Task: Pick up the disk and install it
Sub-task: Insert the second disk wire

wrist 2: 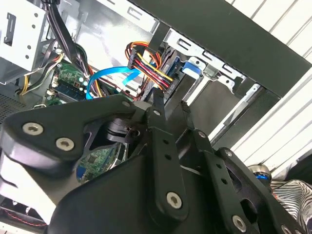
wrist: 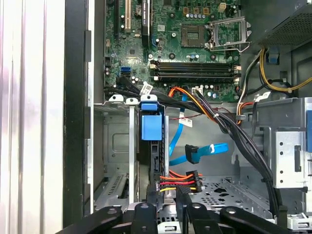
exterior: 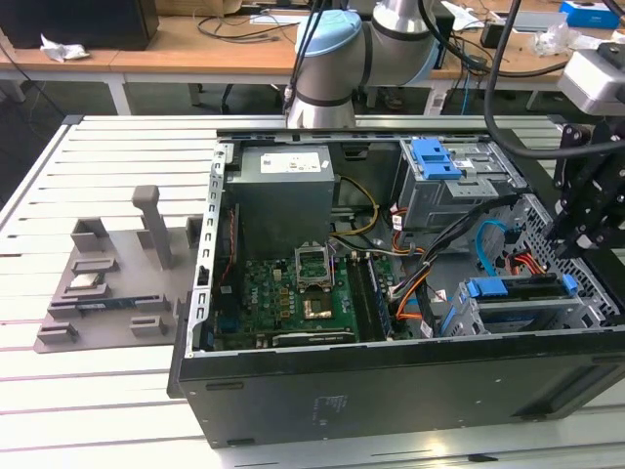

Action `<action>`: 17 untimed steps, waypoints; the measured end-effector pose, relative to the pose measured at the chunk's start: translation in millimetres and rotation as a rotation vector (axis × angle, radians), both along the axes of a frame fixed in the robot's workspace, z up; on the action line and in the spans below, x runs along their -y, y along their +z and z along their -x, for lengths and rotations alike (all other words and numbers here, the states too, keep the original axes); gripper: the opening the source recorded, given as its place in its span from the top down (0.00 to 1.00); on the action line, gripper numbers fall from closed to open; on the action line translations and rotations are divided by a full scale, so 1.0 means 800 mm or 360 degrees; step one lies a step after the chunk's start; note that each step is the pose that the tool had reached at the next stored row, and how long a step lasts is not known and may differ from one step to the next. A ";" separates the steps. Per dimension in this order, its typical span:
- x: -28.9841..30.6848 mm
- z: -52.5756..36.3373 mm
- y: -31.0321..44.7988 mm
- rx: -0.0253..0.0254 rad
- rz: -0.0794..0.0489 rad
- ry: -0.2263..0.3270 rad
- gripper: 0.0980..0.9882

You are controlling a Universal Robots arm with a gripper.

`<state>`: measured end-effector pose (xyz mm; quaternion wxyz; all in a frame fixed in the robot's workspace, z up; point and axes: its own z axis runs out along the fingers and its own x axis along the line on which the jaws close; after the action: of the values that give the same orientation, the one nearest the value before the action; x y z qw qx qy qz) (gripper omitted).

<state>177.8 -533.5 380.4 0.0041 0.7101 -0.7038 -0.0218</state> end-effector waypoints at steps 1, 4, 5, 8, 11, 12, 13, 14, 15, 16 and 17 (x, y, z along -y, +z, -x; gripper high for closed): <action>-0.0018 0.001 0.0001 0.00001 0.0000 0.0000 0.77; -0.0194 0.017 -0.0001 0.00001 0.0000 0.0000 0.77; -0.0231 0.026 -0.0001 0.00000 0.0000 0.0001 0.77; -0.0236 0.039 -0.0012 0.00001 0.0000 0.0020 0.77; -0.0237 0.045 -0.0044 0.00001 0.0000 0.0042 0.77; -0.0237 0.047 -0.0058 0.00000 0.0000 0.0047 0.77; -0.0237 0.049 -0.0078 0.00001 0.0000 0.0052 0.77; -0.0237 0.050 -0.0089 0.00001 0.0000 0.0054 0.77; -0.0237 0.050 -0.0088 0.00000 0.0000 0.0054 0.77; -0.0237 0.050 -0.0089 0.00000 0.0000 0.0054 0.77; -0.0237 0.050 -0.0089 0.00000 0.0000 0.0054 0.77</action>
<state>137.8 -514.6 373.2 0.0045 0.7219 -0.6916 -0.0217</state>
